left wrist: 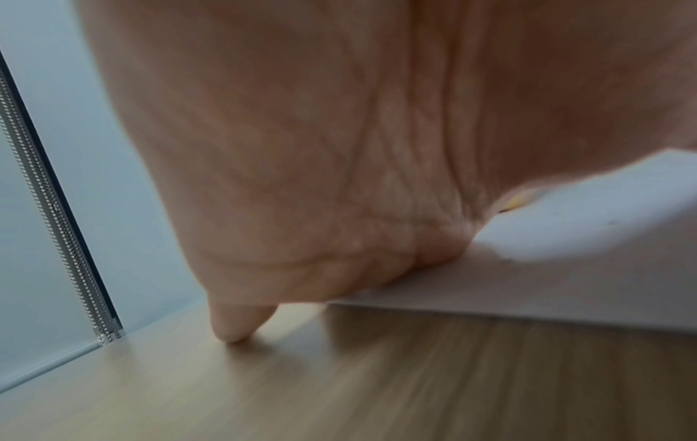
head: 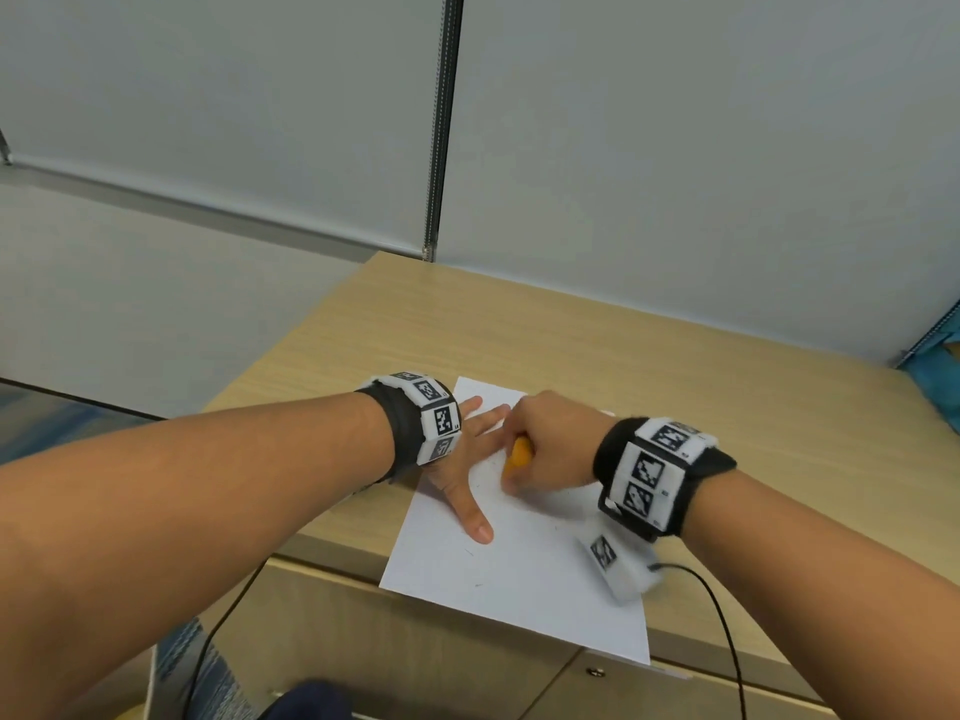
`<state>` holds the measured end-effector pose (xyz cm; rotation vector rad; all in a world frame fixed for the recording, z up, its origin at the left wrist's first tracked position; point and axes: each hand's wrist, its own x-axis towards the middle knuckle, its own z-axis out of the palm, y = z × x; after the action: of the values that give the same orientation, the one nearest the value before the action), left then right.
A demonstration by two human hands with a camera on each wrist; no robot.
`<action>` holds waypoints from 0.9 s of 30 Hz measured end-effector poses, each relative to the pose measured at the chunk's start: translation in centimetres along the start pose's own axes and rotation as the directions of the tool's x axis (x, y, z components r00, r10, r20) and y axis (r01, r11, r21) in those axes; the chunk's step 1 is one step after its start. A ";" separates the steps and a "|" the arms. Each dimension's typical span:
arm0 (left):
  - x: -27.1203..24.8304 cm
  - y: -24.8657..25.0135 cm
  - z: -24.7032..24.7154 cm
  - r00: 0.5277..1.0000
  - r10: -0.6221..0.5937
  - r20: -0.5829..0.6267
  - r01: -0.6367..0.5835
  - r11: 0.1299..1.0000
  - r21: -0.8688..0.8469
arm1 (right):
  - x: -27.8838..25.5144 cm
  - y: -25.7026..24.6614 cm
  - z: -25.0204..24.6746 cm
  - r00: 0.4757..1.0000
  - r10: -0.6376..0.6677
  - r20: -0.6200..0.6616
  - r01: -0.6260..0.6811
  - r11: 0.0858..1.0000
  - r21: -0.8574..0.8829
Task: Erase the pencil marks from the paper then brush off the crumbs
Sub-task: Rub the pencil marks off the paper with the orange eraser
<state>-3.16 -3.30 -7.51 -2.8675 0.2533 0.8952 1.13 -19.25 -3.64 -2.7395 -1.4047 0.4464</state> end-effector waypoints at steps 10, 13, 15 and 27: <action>0.0 0.0 0.0 1.000 -0.003 -0.009 0.003 1.000 -0.012 | -0.9 0.6 0.1 0.990 -0.049 0.133 0.040 0.997 0.065; 0.3 -0.2 0.1 1.000 -0.004 0.000 0.004 1.000 -0.021 | -0.4 0.5 -0.4 0.995 -0.022 0.099 0.018 0.999 0.043; 0.4 -0.2 0.0 1.000 -0.007 0.010 0.007 1.000 -0.003 | 0.3 0.7 -0.1 0.996 0.039 -0.075 -0.040 0.999 -0.002; -0.2 0.1 -0.2 1.000 -0.003 0.004 0.003 1.000 -0.022 | 0.5 0.9 -0.3 0.999 0.049 -0.006 -0.049 0.998 0.044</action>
<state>-3.25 -3.44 -7.25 -2.8850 0.2395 0.9089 2.20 -19.30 -3.61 -2.7431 -1.3130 0.4631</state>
